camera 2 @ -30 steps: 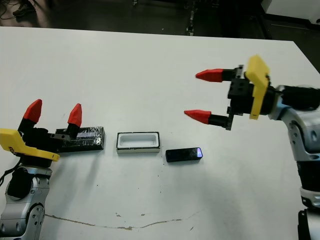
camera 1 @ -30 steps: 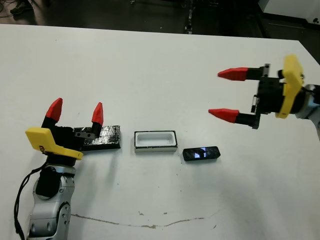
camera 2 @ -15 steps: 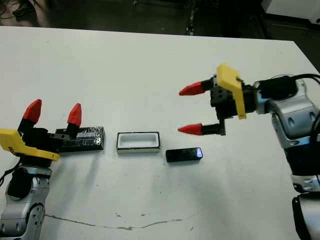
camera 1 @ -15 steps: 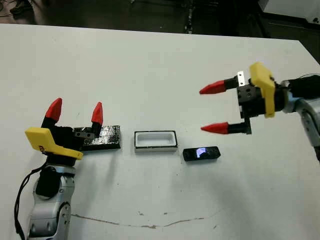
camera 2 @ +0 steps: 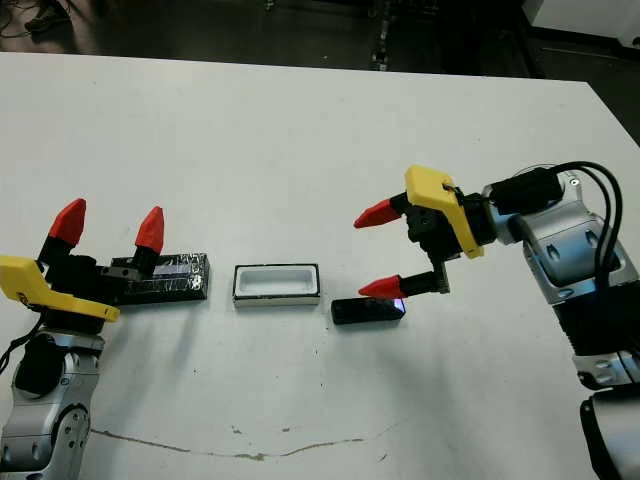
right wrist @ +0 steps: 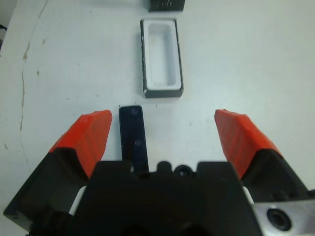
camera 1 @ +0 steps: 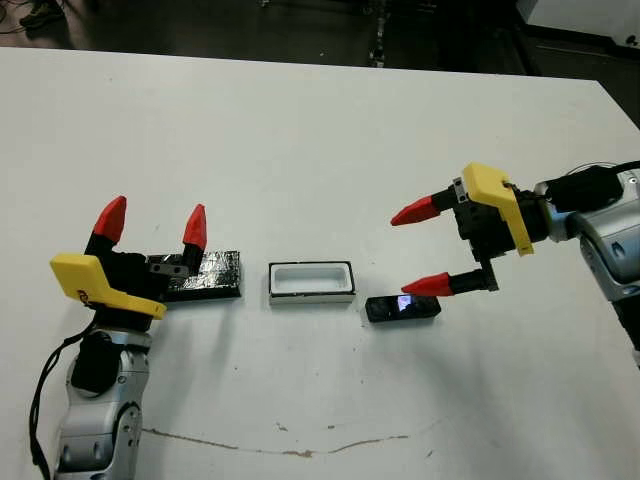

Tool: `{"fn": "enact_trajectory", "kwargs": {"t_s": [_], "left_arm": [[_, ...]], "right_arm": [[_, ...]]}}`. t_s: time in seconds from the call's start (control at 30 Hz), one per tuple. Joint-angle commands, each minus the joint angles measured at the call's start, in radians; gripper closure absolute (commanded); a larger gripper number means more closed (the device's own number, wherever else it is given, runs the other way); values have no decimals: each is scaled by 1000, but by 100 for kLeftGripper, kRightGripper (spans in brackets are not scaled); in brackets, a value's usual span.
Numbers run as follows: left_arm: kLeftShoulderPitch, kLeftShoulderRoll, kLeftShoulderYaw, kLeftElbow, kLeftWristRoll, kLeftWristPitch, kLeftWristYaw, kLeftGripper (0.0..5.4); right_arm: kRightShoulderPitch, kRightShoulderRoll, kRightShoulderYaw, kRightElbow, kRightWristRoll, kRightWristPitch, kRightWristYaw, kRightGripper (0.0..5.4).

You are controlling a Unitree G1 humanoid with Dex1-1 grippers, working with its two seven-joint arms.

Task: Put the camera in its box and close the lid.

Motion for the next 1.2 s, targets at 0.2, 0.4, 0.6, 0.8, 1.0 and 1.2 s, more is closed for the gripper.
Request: {"fn": "enact_trajectory", "kwargs": {"t_s": [0.2,0.4,0.6,0.8,1.0,1.2], "left_arm": [[2,3,-5,-14,9,25,15,2],[4,6,-6,-11,4,21,8,2],[8,6,-8,-15,9,27,13,2],[12,9,-8,-21,15,34,16,2],[13,7,-7,-18,21,26,17,2],[10,4,-3,-6,3,16,-1,2]], "right_arm": [[18,19,33,48,-42,-33,29,0],[26,35,51,67,-61,-38,35,0],[43,45,59,69,-72,-54,36,0],[65,51,58,57,-72,-105,44,0],[73,55,69,54,-75,-99,52,0],[86,76,65,77,-74,-117,58,0]]}}
